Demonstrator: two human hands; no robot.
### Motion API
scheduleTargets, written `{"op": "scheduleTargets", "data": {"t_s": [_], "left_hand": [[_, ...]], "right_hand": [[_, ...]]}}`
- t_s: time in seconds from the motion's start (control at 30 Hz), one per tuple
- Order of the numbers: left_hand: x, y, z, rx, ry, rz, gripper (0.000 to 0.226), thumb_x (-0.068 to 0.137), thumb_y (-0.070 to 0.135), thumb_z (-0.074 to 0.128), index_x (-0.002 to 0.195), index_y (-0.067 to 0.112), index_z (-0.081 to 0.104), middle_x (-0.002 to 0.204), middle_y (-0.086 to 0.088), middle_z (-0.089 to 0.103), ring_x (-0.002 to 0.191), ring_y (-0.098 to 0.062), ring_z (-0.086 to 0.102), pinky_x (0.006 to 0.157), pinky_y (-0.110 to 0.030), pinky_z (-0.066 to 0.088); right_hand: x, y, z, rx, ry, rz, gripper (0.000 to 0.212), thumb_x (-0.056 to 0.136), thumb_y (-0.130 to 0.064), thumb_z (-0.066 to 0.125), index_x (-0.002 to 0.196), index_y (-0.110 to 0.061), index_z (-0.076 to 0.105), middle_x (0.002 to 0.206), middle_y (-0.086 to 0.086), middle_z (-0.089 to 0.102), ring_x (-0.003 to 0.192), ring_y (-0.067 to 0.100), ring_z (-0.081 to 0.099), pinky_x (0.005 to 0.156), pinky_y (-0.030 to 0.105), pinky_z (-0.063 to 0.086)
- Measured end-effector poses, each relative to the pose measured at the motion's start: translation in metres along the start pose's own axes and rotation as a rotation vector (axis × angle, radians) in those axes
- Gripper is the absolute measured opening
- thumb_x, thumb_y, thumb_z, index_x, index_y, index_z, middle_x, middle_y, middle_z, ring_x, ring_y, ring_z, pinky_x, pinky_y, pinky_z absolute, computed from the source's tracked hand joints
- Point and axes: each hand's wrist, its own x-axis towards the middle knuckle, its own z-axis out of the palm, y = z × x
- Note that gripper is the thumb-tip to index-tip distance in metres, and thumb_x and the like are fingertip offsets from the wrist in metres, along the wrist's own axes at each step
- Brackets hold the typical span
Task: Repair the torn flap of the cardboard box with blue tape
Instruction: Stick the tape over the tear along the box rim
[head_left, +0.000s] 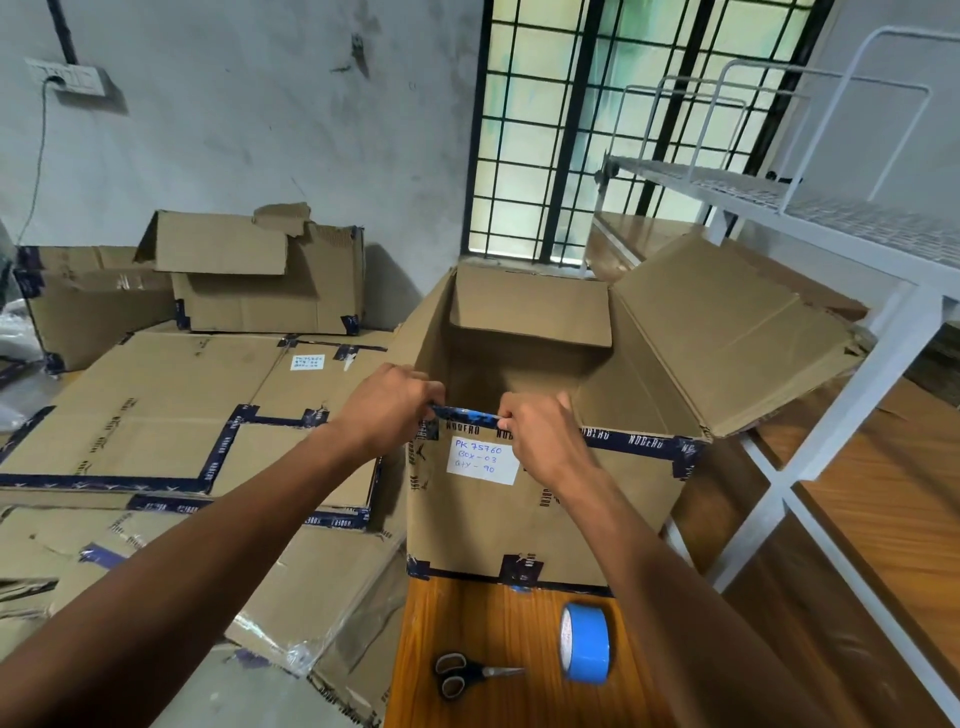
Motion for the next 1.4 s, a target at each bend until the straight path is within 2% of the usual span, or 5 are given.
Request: {"op": "scheduleTargets", "data": {"t_s": [0.27,0.5,0.9,1.07,1.4], "left_hand": [[0.005,0.027,-0.003,-0.084,-0.061,-0.008,0.033,0.100,0.021,0.070,0.133,0.029,0.071,0.114,-0.001,0.068,0.099,-0.022,0.067,0.078,-0.035,0.059],[0.009,0.033,-0.004,-0.156,-0.061,-0.064,0.020,0.097,0.021,0.072,0.114,0.028,0.077,0.102,-0.003,0.072,0.095,-0.028,0.068,0.077,-0.042,0.059],[0.013,0.022,-0.007,-0.144,-0.139,-0.037,0.023,0.091,0.021,0.075,0.112,0.030,0.080,0.099,0.001,0.077,0.093,-0.026,0.070,0.074,-0.040,0.059],[0.004,0.012,-0.006,-0.057,-0.053,-0.013,0.027,0.101,0.022,0.069,0.126,0.030,0.075,0.112,0.000,0.072,0.100,-0.020,0.066,0.085,-0.037,0.056],[0.010,0.002,-0.002,-0.087,-0.082,-0.020,0.014,0.098,0.016,0.074,0.111,0.024,0.076,0.104,0.001,0.073,0.094,-0.017,0.065,0.084,-0.035,0.057]], "right_hand": [[0.000,-0.017,-0.002,0.029,-0.011,-0.023,0.023,0.101,-0.039,0.066,0.114,-0.020,0.068,0.102,0.003,0.071,0.096,0.028,0.066,0.098,0.042,0.044],[0.007,-0.029,0.009,0.040,-0.018,0.009,0.010,0.101,-0.020,0.062,0.109,-0.018,0.068,0.102,0.011,0.069,0.098,0.041,0.066,0.075,0.042,0.046],[0.006,-0.025,0.004,0.079,-0.029,0.002,0.013,0.101,-0.032,0.067,0.110,-0.023,0.071,0.101,0.006,0.075,0.100,0.032,0.065,0.078,0.034,0.033],[-0.001,-0.004,0.001,0.032,-0.002,0.024,0.015,0.102,-0.033,0.066,0.110,-0.022,0.073,0.096,0.006,0.073,0.095,0.032,0.066,0.080,0.038,0.051],[0.006,0.016,0.005,0.116,0.018,0.083,0.014,0.093,-0.041,0.077,0.094,-0.028,0.080,0.086,-0.002,0.072,0.094,0.019,0.060,0.078,0.032,0.040]]}}
